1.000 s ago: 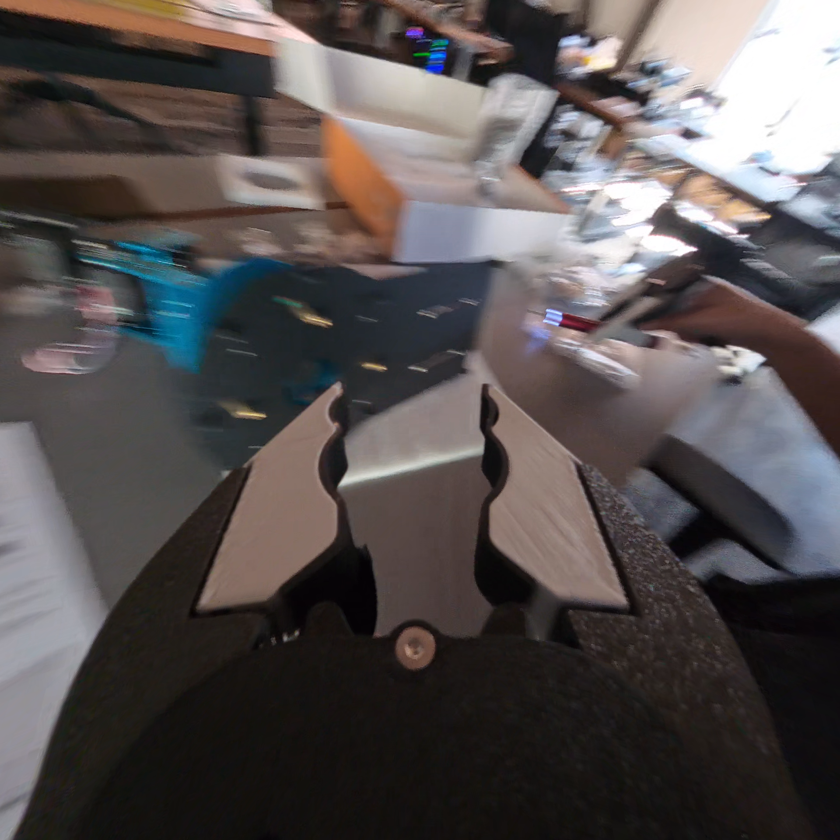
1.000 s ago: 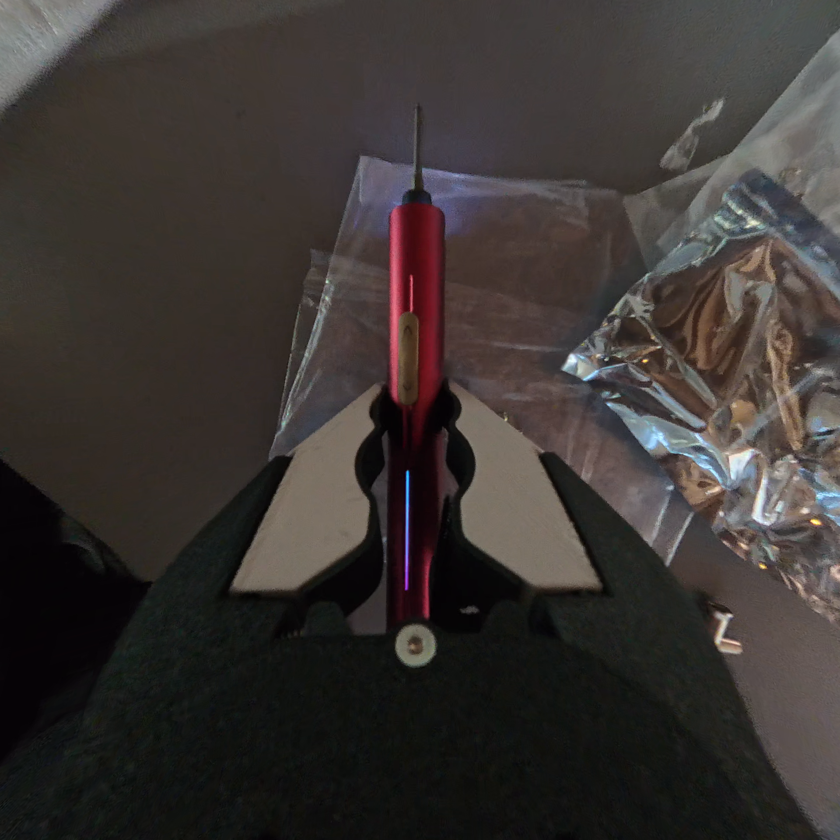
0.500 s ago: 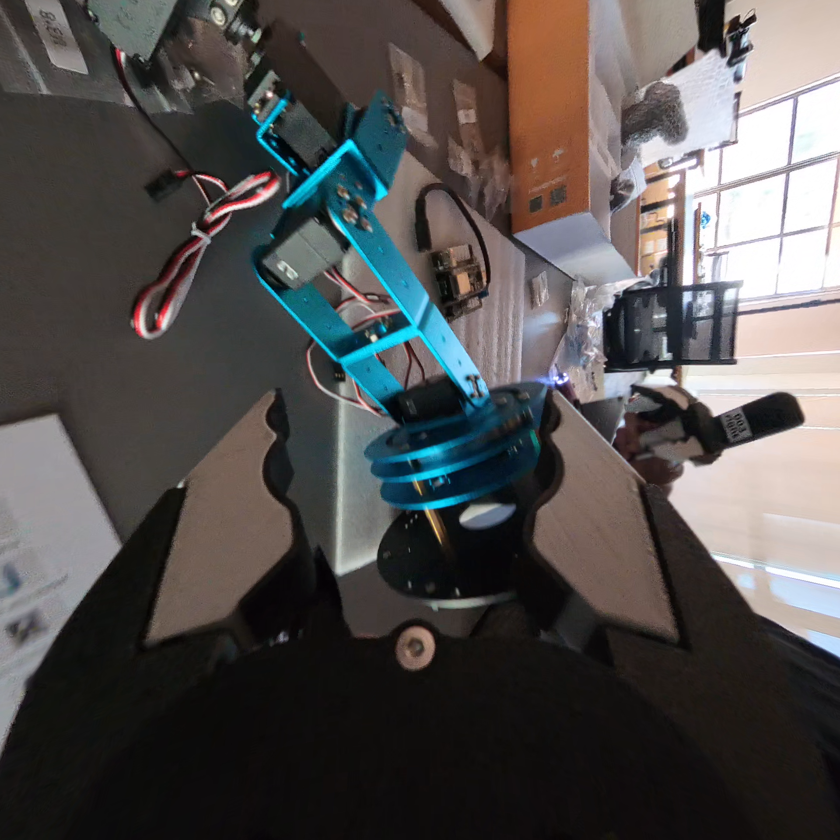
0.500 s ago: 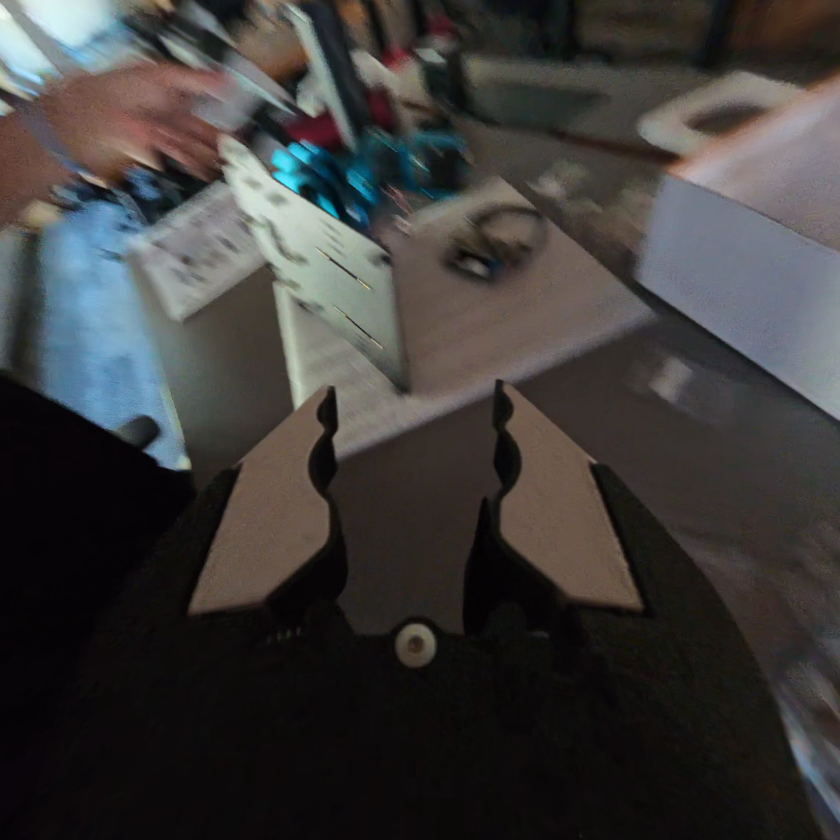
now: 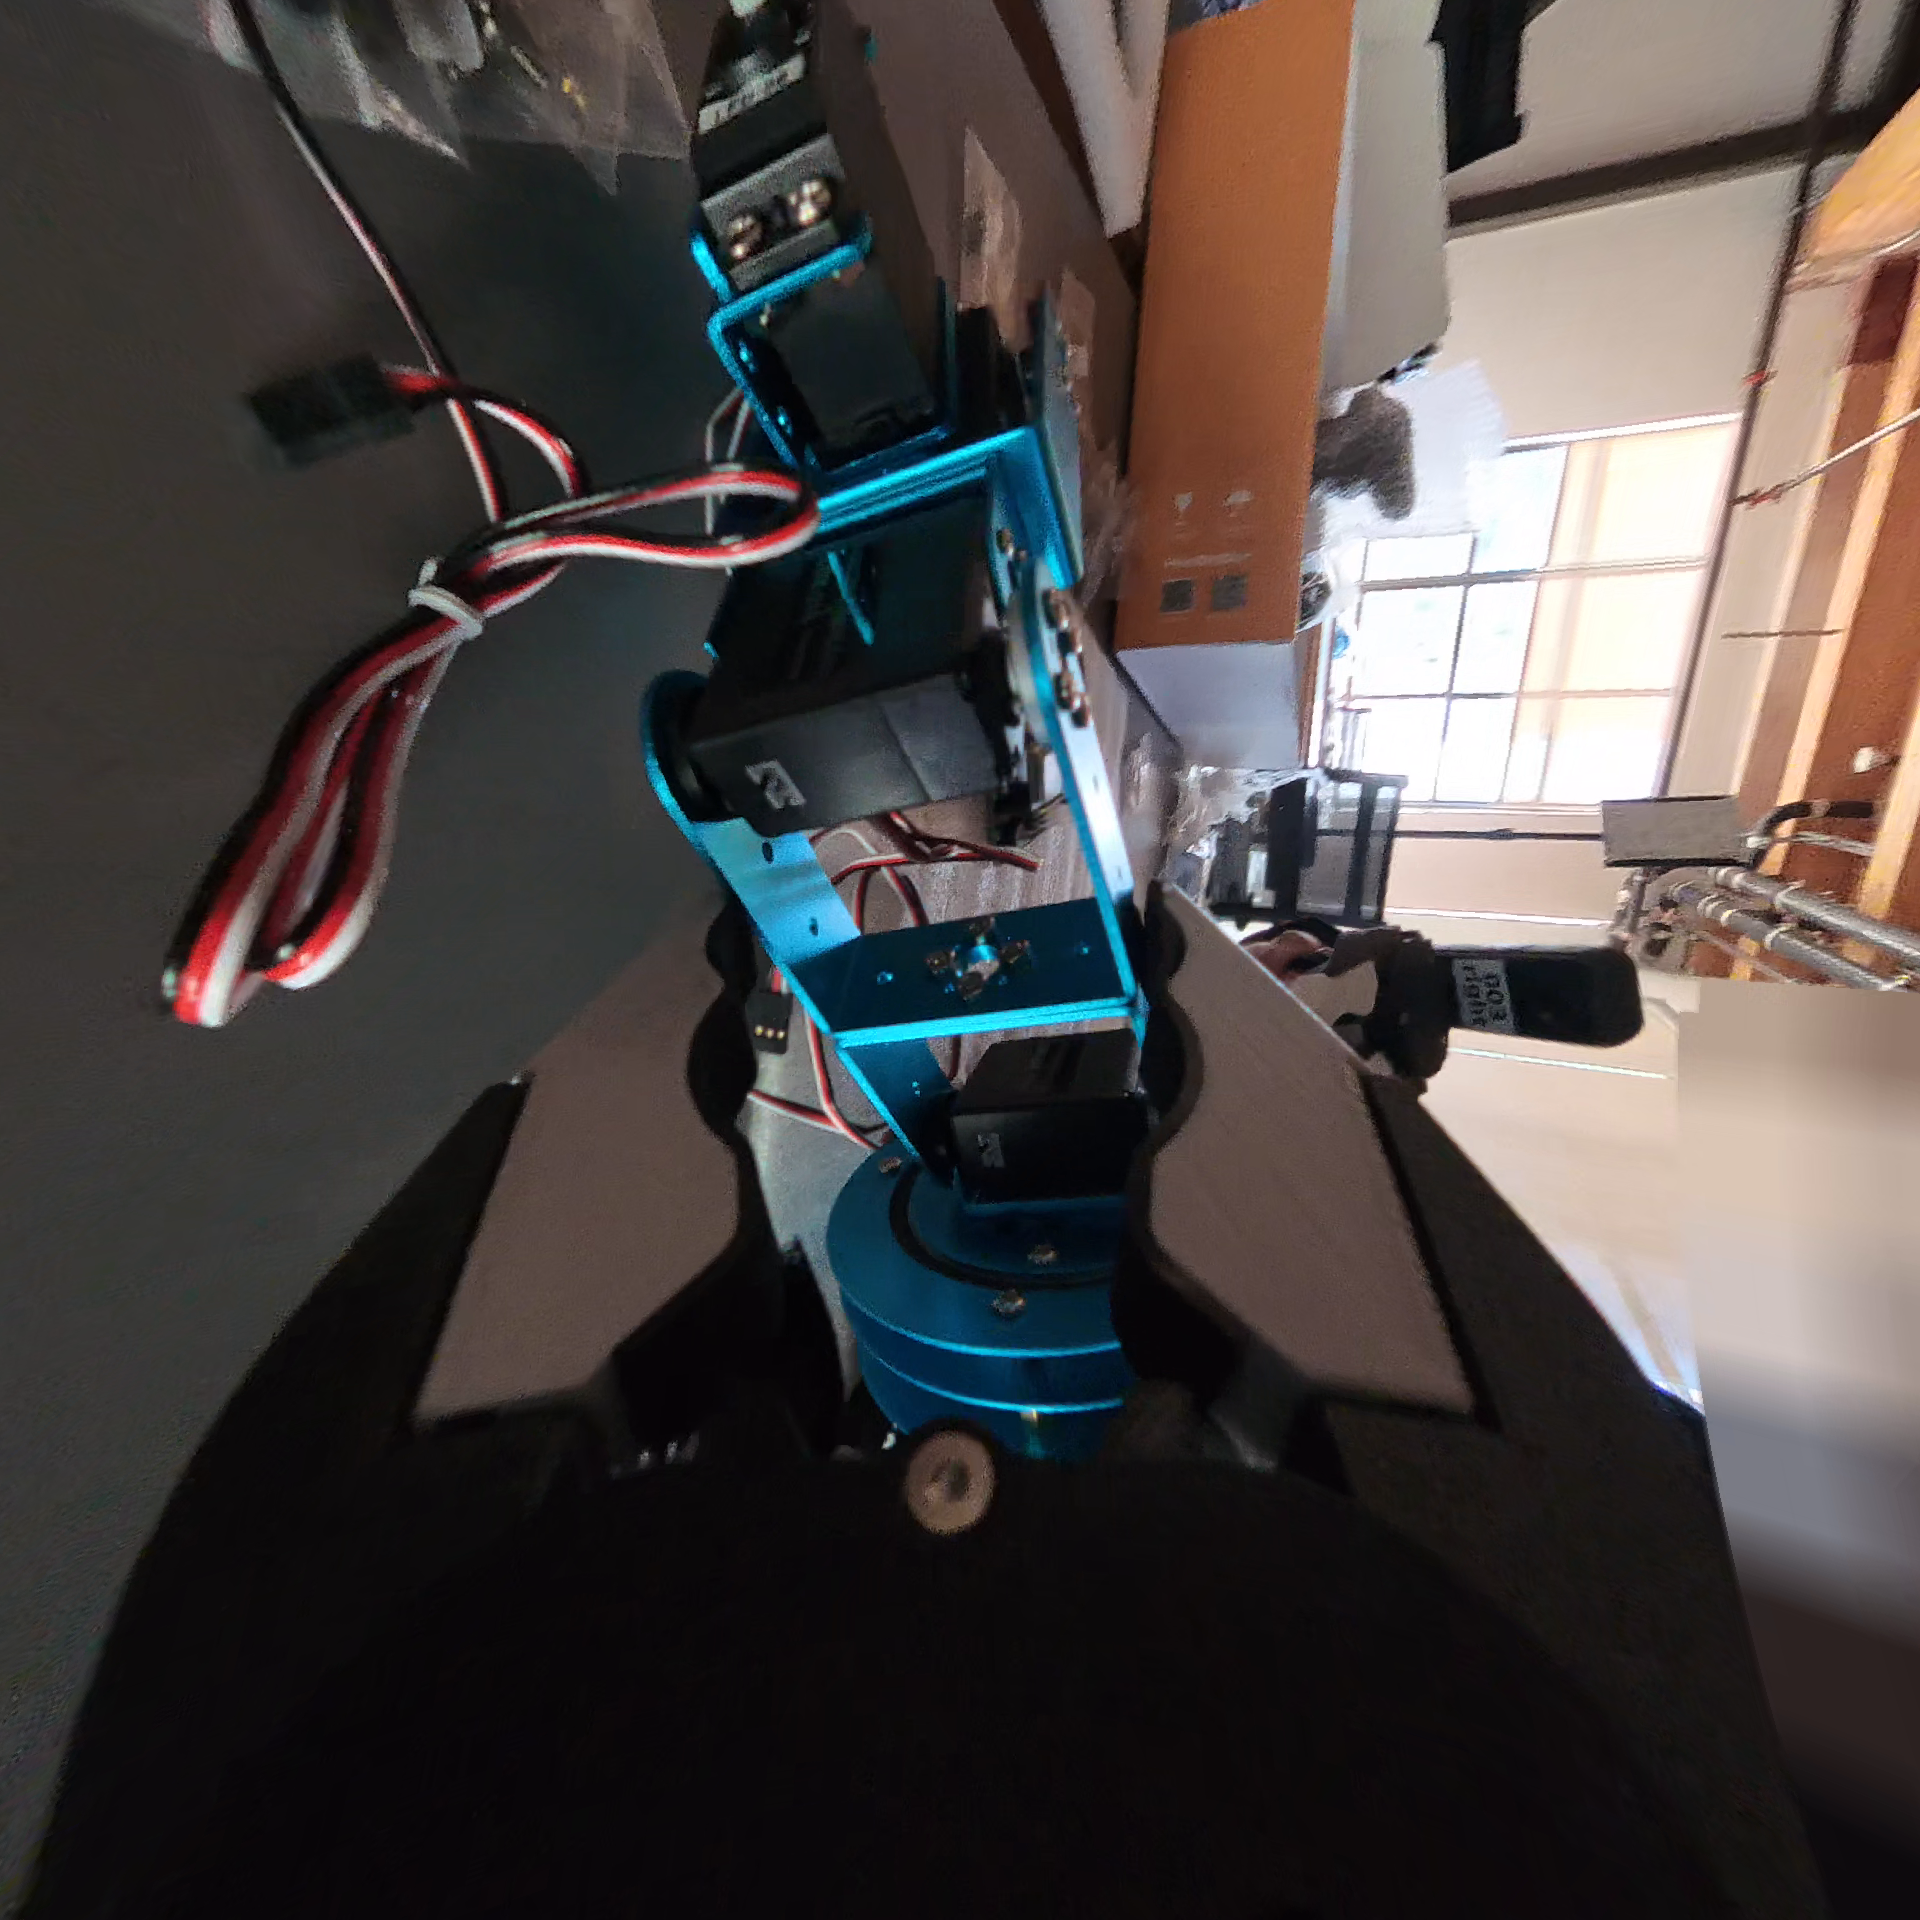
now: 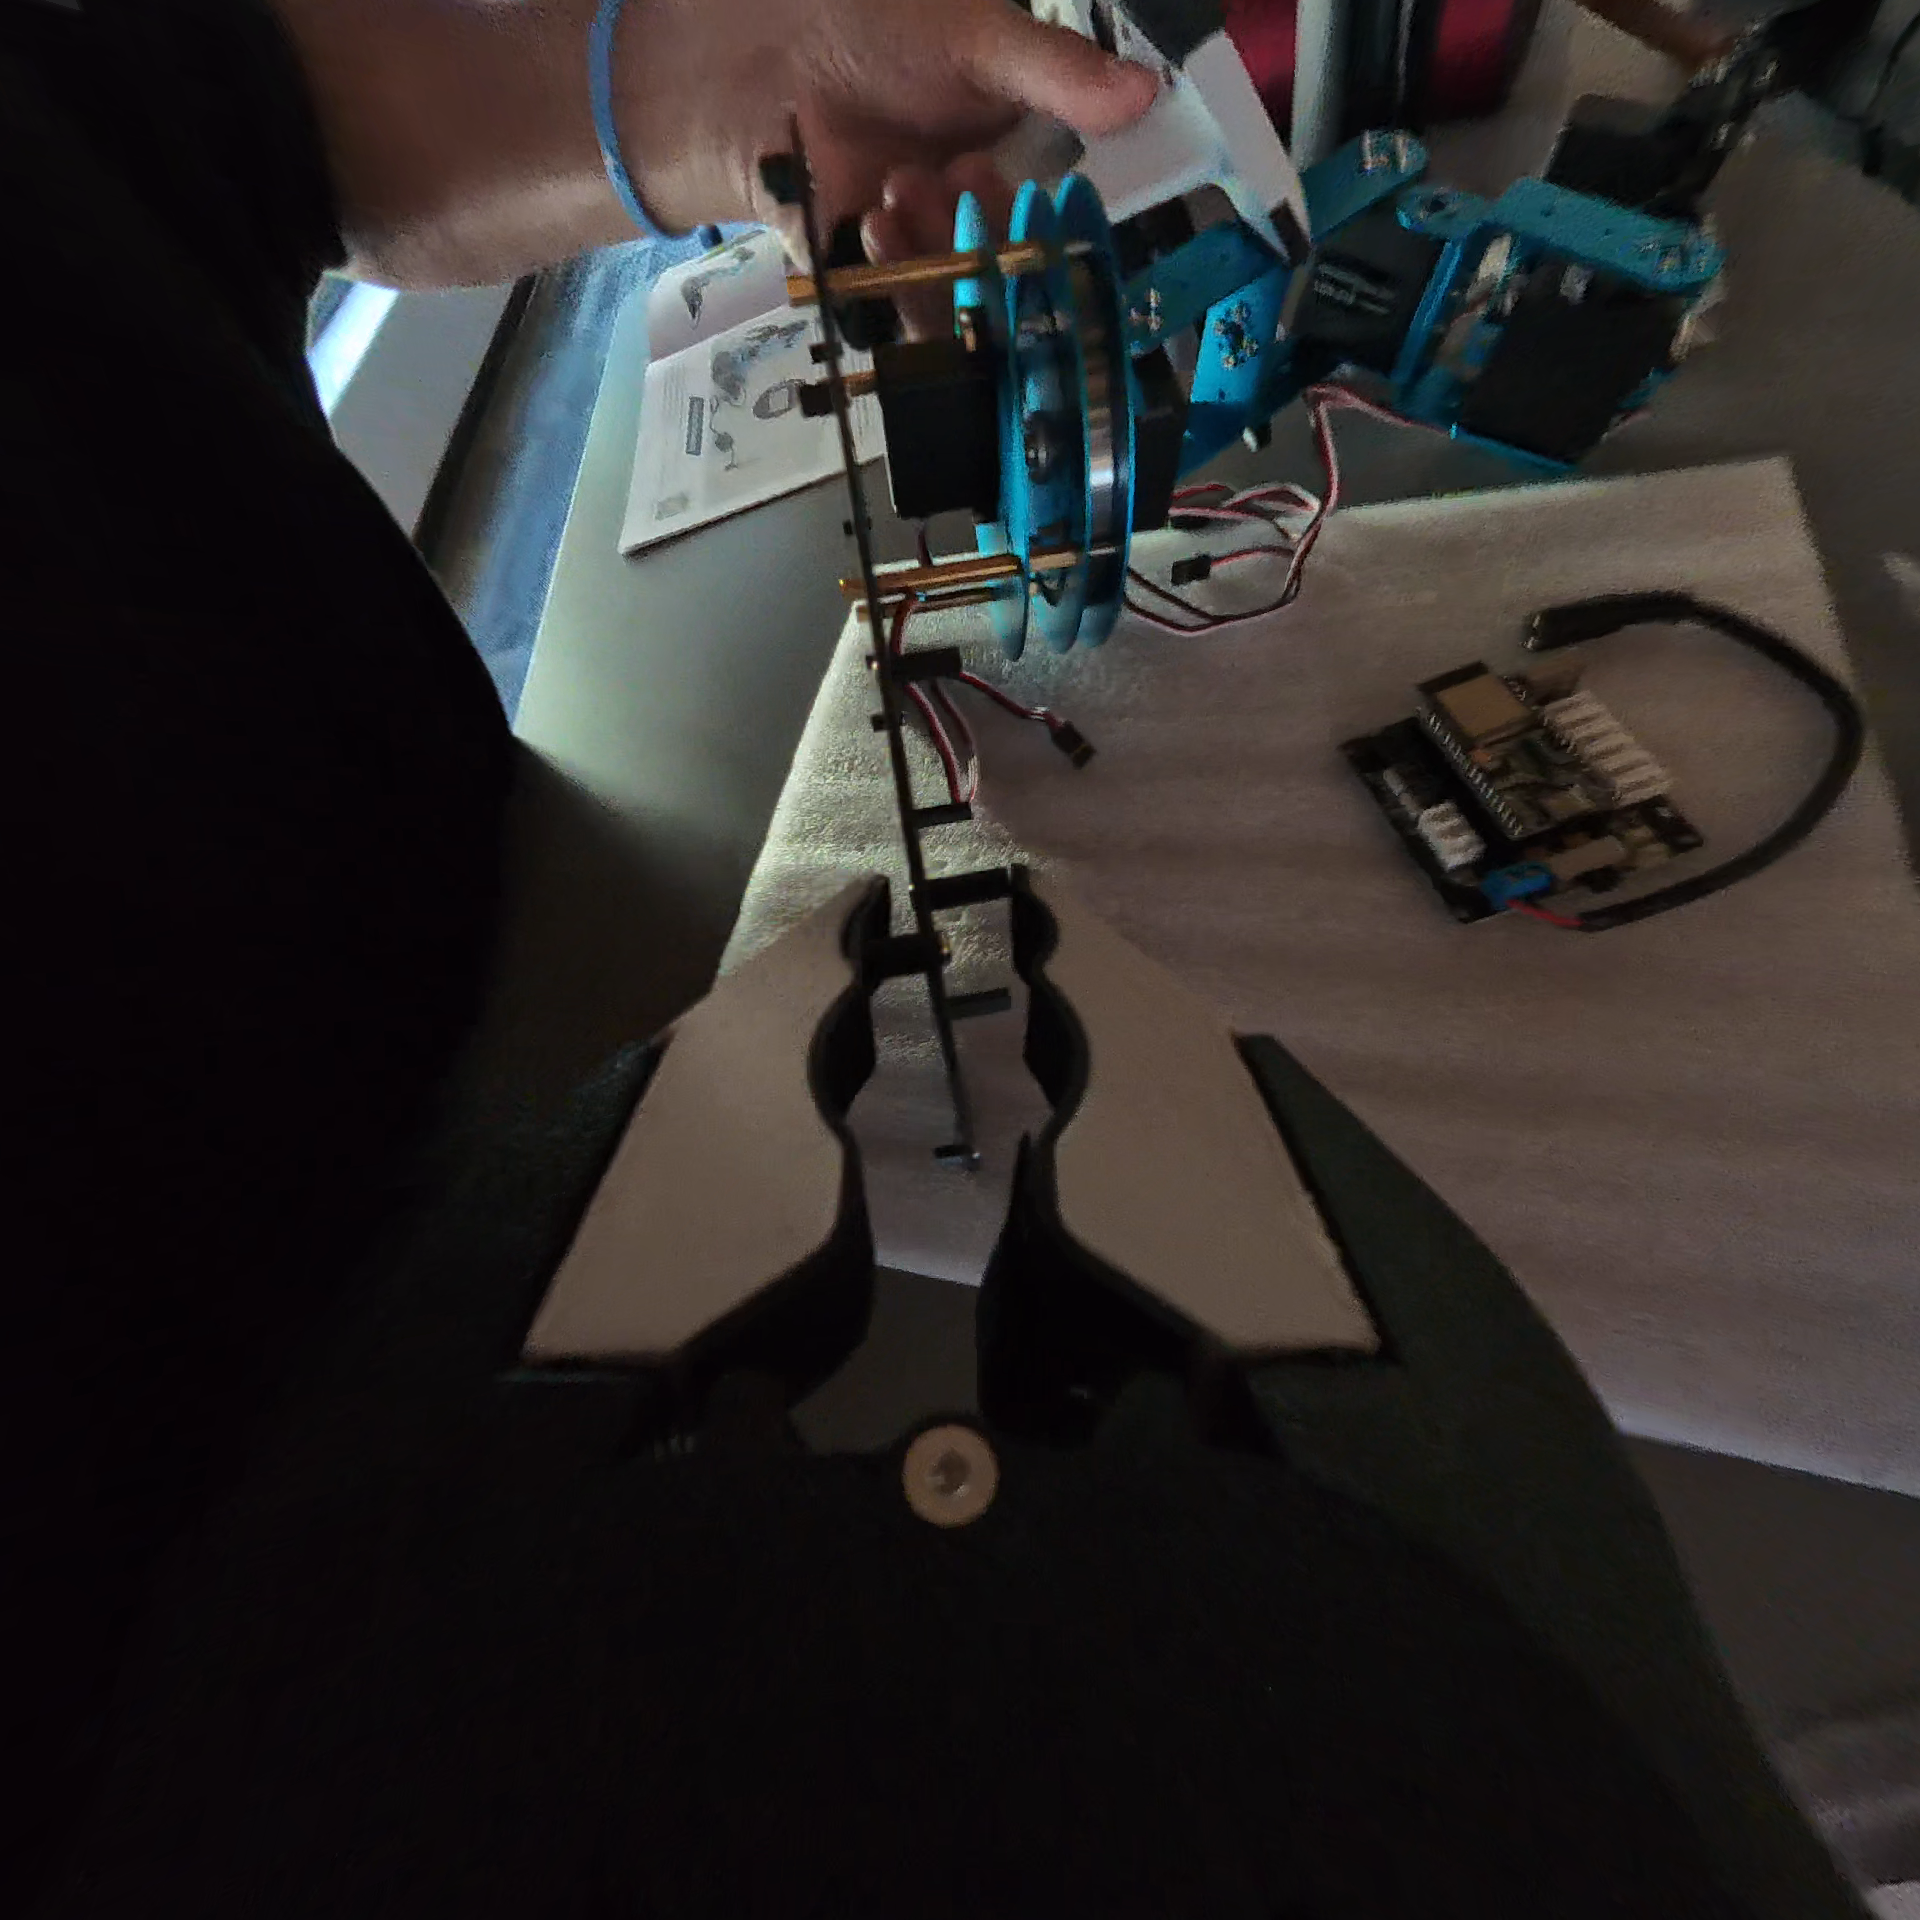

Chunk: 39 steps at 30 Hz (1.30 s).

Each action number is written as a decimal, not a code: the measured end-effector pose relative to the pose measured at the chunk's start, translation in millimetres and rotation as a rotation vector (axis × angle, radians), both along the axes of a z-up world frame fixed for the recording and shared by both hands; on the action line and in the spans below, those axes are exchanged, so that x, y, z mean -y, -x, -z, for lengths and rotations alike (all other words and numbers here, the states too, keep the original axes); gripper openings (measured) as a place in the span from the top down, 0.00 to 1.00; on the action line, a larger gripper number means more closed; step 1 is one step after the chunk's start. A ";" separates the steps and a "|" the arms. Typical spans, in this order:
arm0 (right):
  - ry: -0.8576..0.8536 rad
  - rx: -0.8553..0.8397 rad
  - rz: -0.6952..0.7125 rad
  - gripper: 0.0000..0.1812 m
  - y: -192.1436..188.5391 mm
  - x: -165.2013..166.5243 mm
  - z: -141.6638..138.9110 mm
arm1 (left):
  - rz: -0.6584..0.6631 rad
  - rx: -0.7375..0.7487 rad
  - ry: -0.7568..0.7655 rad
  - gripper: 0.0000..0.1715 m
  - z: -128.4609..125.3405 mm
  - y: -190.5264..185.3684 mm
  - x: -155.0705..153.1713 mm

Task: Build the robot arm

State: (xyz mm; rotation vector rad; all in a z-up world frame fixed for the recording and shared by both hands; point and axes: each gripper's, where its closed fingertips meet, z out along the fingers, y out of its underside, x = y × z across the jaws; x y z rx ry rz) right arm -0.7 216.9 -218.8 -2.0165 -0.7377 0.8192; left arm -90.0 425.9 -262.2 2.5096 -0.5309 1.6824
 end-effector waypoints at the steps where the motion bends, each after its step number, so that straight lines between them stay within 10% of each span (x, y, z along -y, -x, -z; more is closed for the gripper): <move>1: -0.038 0.020 -0.015 0.89 -0.2 -0.3 0.0 | -0.012 0.021 -0.007 0.58 -0.4 -0.8 -1.1; 9: -0.241 0.236 -0.079 0.91 7.8 10.4 -9.3 | -0.038 0.140 -0.094 0.60 -31.8 7.6 5.9; 24: -0.893 0.832 0.036 0.91 -23.4 -26.1 -59.7 | -0.023 0.447 -0.758 0.62 -205.4 28.5 25.7; 33: -0.901 0.965 0.030 0.91 -9.1 -12.1 20.6 | -0.002 0.398 -0.730 0.62 -131.5 28.8 31.2; 39: -0.730 0.910 0.064 0.94 -13.5 2.0 44.0 | 0.026 0.443 -0.818 0.62 -130.4 32.4 54.5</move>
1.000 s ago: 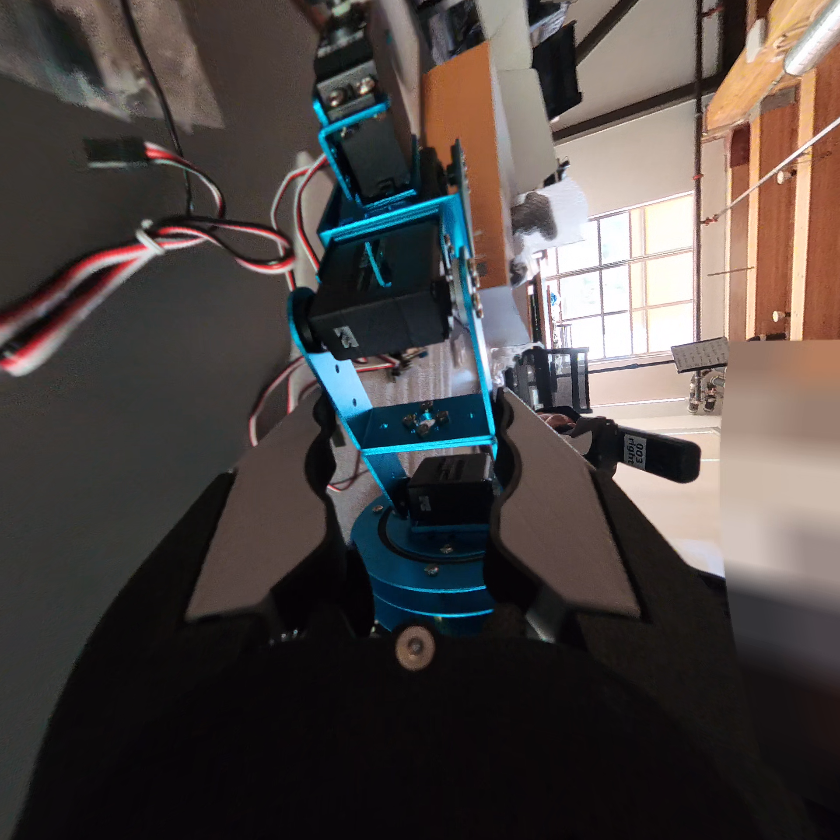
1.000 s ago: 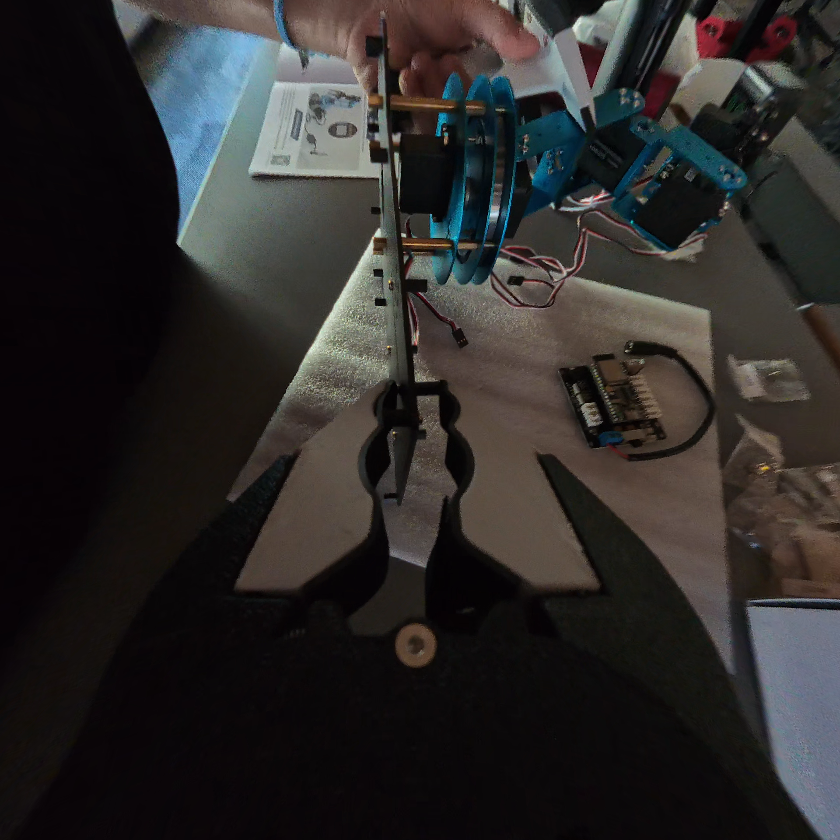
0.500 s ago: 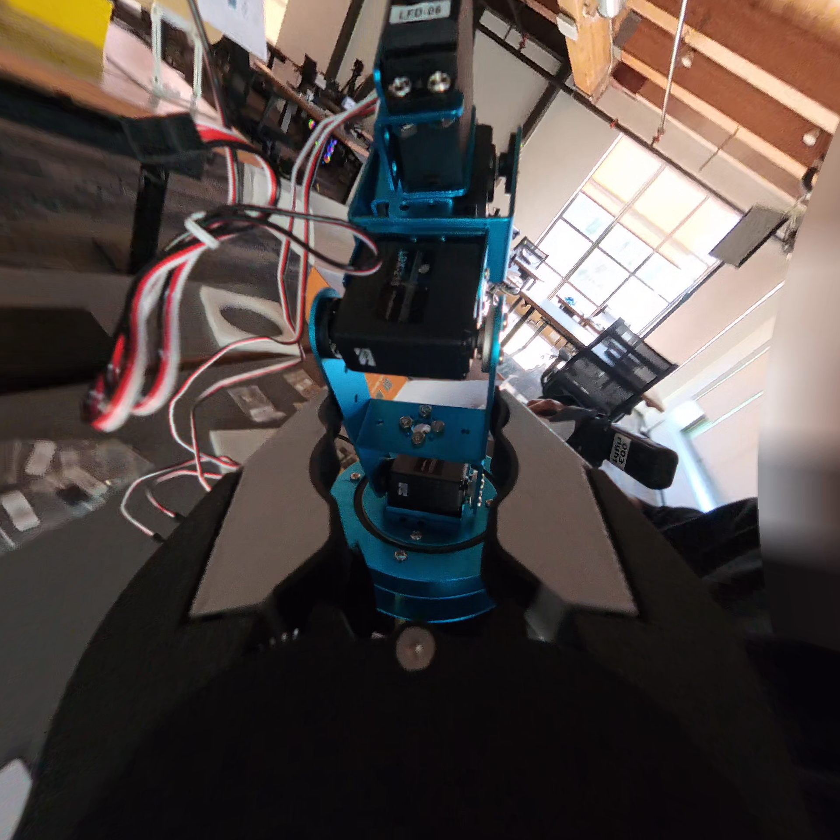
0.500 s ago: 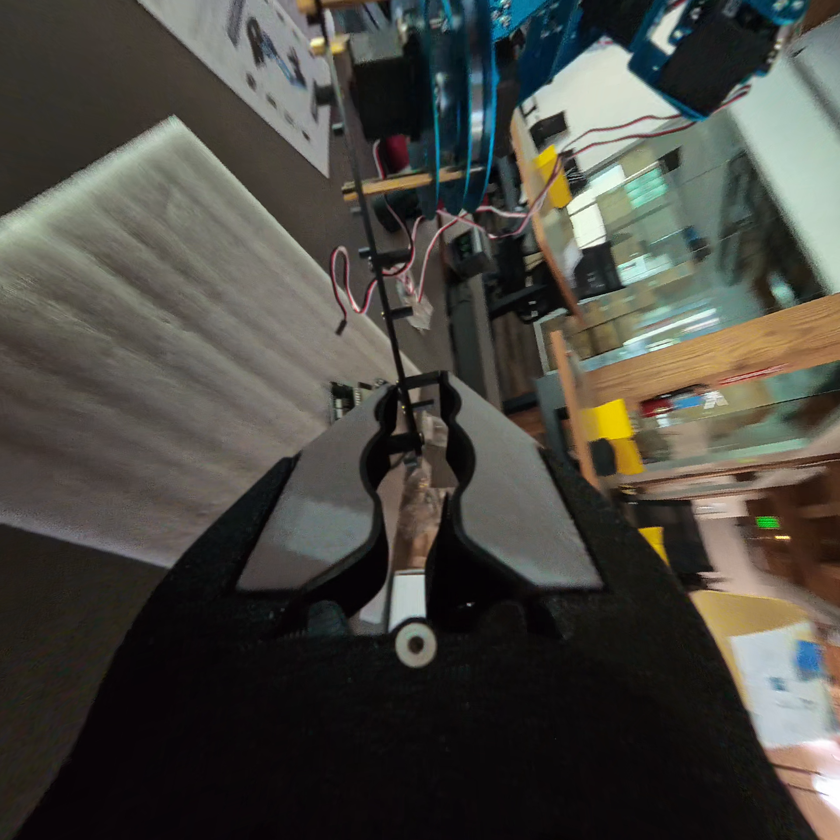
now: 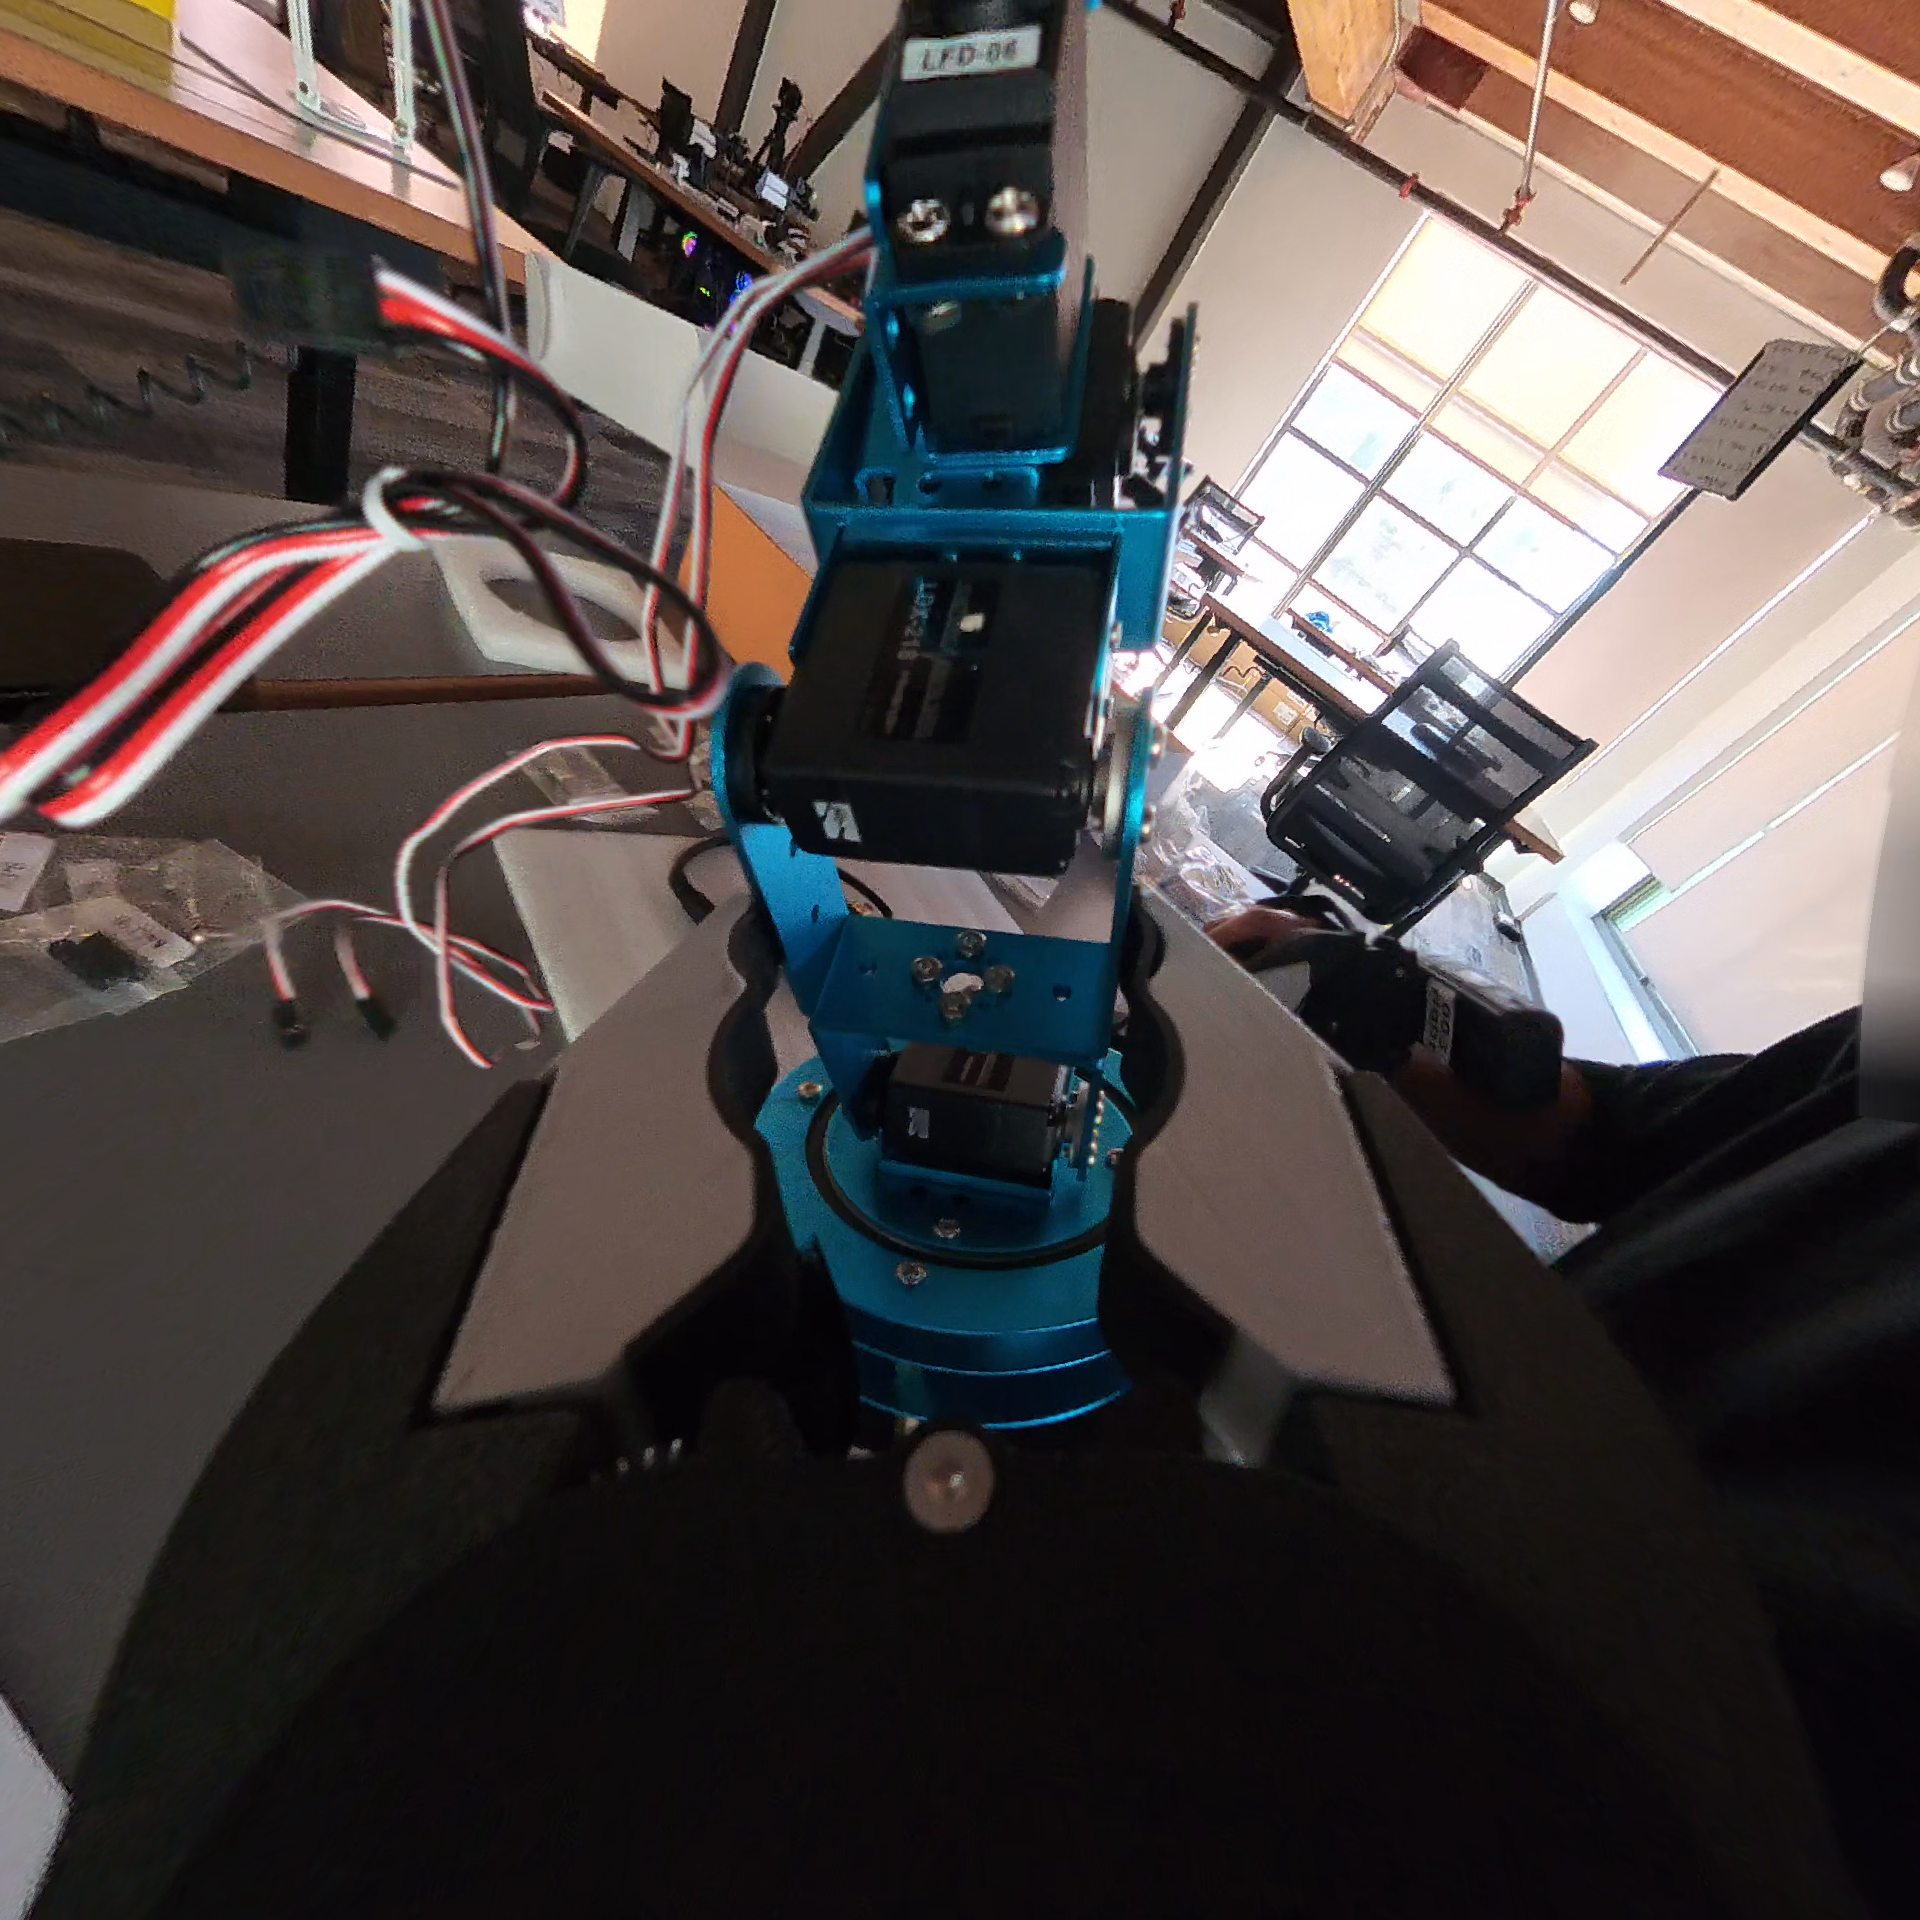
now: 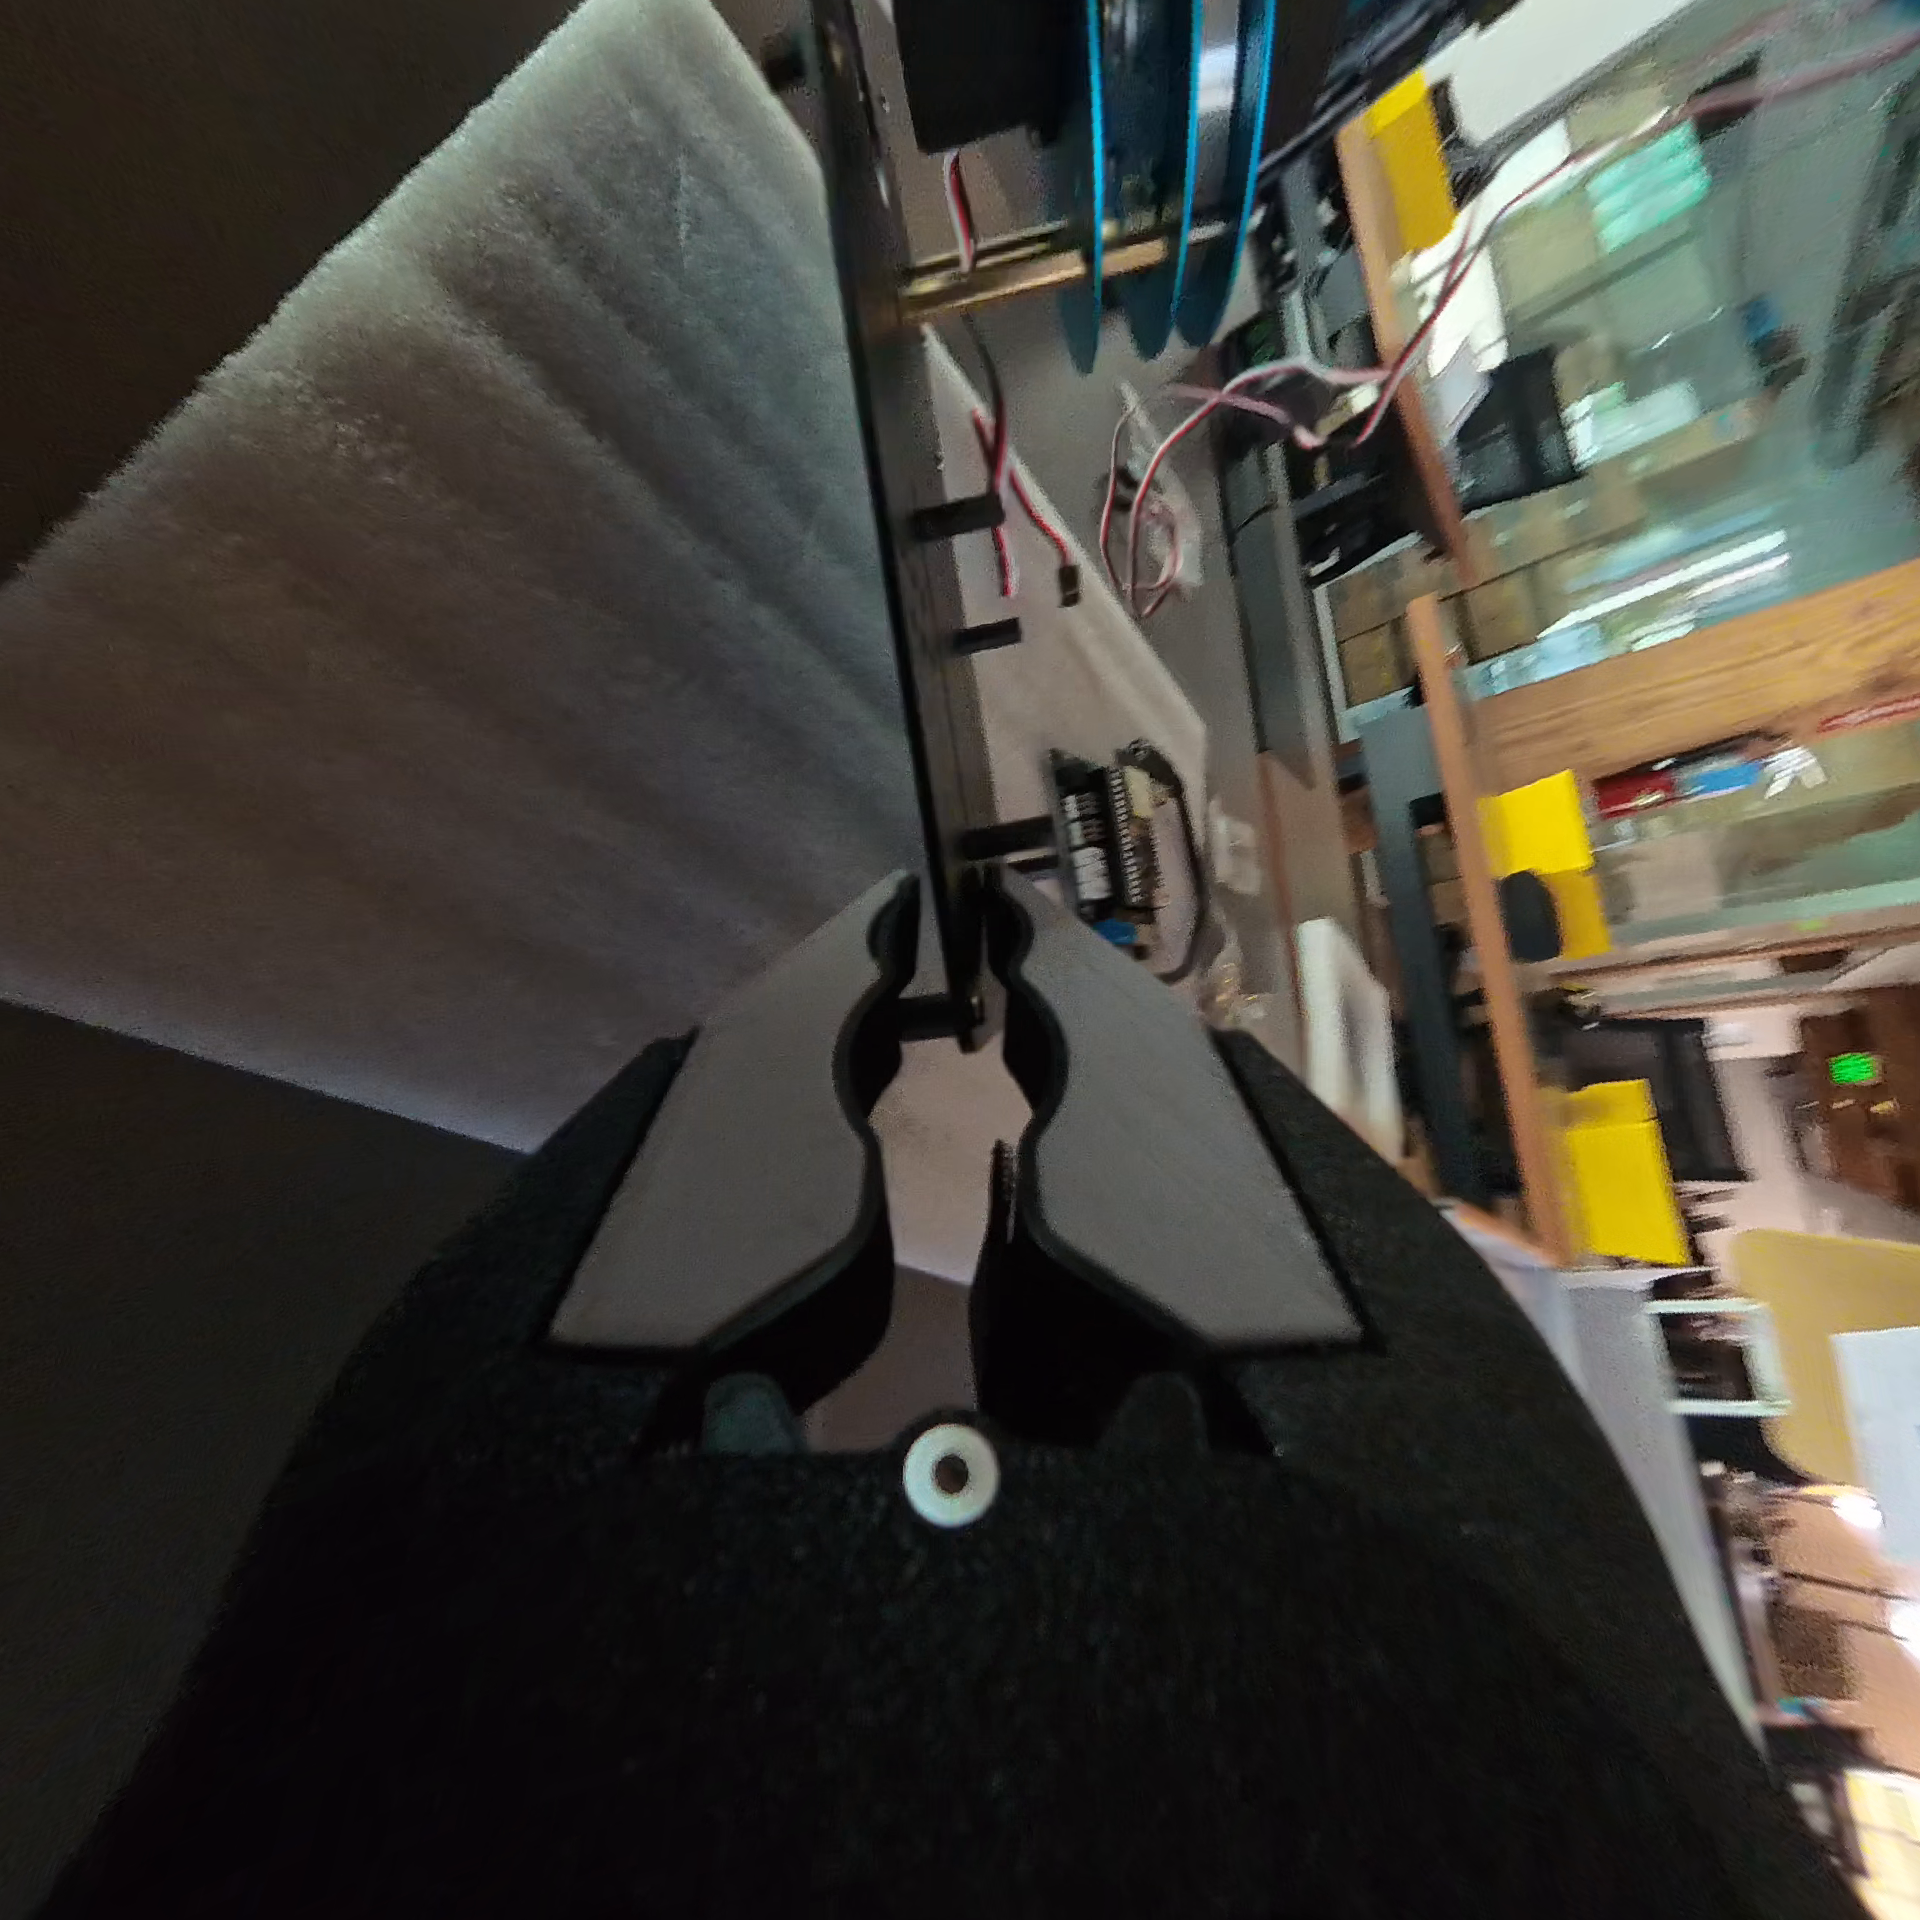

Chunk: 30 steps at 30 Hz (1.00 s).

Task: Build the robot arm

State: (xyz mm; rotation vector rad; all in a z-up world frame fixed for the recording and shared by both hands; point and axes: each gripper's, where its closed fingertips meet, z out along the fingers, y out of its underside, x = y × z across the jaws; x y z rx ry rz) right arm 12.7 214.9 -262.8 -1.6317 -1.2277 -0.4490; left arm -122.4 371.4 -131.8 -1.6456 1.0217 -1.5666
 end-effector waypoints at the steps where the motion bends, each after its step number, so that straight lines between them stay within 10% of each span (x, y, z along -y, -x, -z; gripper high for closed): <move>1: 0.031 -0.029 0.016 0.92 -0.4 1.8 3.4 | -0.001 0.001 -0.010 0.62 0.2 1.8 3.6; 9: 0.523 -0.528 0.004 0.63 -2.5 57.8 3.3 | 0.031 0.018 -0.133 0.62 3.1 17.3 33.5; 14: 0.706 -0.920 0.049 0.57 -16.2 30.2 -16.9 | 0.069 0.030 -0.218 0.62 7.9 27.8 54.4; 23: 0.666 -0.489 0.119 0.65 -37.5 -107.2 8.6 | 0.109 0.026 -0.299 0.61 16.9 40.3 74.9; 30: 0.825 -0.408 0.126 0.59 -40.5 -143.3 40.4 | 0.080 0.069 -0.264 0.59 16.7 43.6 76.2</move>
